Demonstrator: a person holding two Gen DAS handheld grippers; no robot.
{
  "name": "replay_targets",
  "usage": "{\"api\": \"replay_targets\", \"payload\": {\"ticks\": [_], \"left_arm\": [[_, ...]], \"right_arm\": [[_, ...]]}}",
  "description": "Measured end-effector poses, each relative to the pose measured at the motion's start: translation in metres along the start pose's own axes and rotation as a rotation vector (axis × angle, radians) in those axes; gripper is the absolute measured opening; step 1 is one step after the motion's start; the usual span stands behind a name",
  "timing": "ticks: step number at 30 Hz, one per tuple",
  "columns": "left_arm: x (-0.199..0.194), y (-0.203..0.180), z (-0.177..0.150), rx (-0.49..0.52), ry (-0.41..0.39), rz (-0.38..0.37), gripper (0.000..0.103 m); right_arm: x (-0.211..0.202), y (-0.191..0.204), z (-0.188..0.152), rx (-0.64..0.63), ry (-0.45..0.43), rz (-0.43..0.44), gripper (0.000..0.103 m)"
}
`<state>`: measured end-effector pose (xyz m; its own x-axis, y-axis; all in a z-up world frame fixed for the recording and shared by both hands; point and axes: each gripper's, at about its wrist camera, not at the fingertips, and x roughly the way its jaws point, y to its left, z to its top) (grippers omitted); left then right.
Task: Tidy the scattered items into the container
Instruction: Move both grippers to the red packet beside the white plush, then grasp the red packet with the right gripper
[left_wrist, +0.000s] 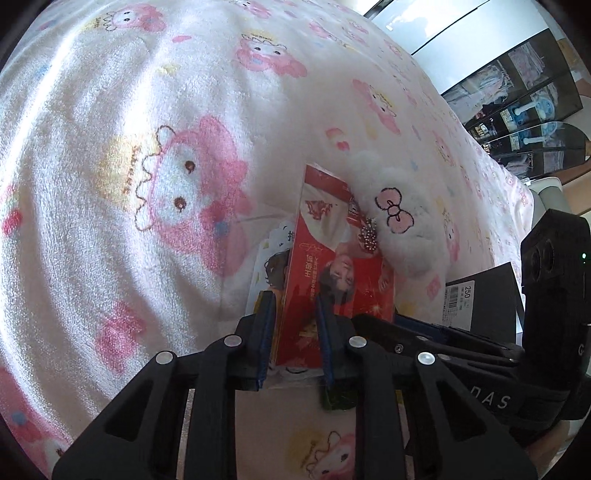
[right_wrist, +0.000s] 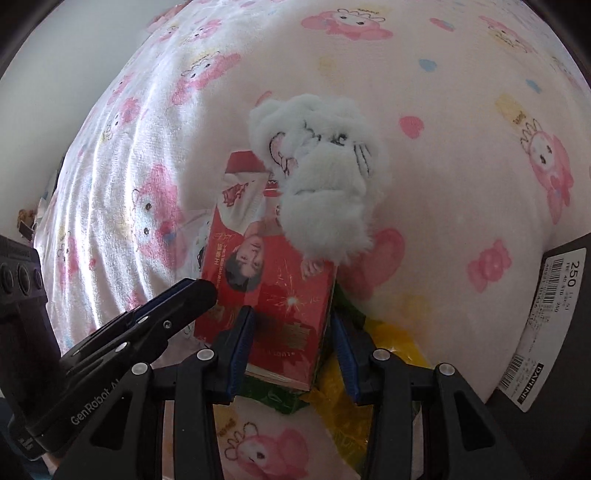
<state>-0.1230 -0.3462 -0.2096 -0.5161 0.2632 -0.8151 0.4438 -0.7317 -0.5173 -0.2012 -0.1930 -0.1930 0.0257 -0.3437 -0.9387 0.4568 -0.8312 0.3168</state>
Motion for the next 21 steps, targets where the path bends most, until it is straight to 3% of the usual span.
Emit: {"api": "replay_targets", "payload": {"ticks": [10,14,17,21], "left_arm": [[-0.037,0.003,-0.038,0.015,0.026,-0.065,0.019],[-0.055,0.001,-0.054,0.021,0.036,-0.11,0.027],[-0.058,-0.002,-0.056,0.039,0.054,-0.13,0.028],[-0.056,-0.009,-0.054,0.057,0.065,-0.123,0.028]], "right_arm": [[-0.04,0.021,-0.04,-0.046,-0.062,0.047,0.037],[-0.059,0.03,-0.057,-0.066,-0.066,0.095,0.037],[-0.071,0.04,-0.061,-0.092,-0.082,0.091,0.037],[-0.078,0.05,-0.068,-0.126,-0.079,0.148,0.037]]}}
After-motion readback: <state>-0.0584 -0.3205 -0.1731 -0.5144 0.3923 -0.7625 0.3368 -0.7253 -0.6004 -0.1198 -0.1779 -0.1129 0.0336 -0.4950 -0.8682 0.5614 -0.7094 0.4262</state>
